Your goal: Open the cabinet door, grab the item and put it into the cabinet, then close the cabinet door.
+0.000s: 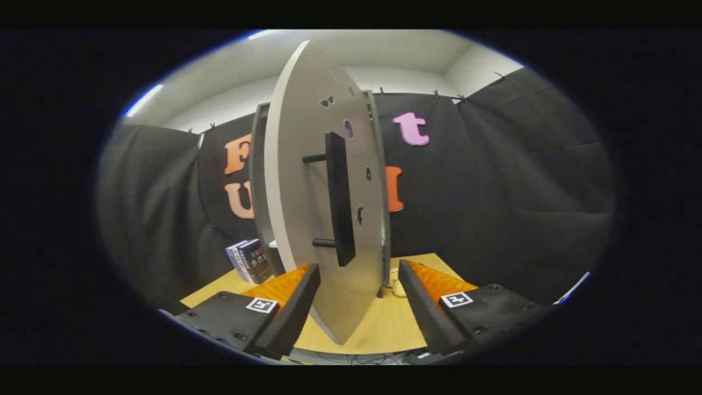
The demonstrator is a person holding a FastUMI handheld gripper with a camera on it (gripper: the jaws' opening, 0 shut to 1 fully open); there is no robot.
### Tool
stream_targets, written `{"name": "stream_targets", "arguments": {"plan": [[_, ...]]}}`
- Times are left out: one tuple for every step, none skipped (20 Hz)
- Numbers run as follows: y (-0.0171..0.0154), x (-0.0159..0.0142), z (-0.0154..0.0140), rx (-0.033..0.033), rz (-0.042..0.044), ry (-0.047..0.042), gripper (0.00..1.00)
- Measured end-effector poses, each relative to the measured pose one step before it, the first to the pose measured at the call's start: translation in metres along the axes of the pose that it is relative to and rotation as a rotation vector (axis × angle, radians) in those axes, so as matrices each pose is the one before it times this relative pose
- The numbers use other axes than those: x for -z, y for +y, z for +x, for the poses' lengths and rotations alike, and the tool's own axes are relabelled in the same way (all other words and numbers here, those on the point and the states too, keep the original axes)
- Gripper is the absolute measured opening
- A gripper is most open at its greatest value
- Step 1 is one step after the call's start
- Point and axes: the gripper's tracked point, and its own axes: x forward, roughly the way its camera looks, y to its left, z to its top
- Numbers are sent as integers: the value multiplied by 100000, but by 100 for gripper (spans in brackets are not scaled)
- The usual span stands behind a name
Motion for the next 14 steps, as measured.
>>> {"name": "stream_targets", "arguments": {"plan": [[1476,207,905,-1617,573,635,93],[1223,259,1131,-1048,180,589,93],[1086,219,1114,-618,248,62,93],[1060,100,994,-585,293,-89,93],[207,-137,537,-280,443,-155,93],[1177,310,922,-935,477,108,94],[1335,292,1181,-648,388,98,95],[1248,191,1387,-327,-79,196,95],[745,99,1321,618,-678,87,95],[318,79,1179,1082,-663,-56,95],[389,23,985,845,-319,-78,95],[350,187,640,468,-139,113,95],[325,35,690,560,-215,-39,95],[433,34,602,1000,-379,-36,95]]}}
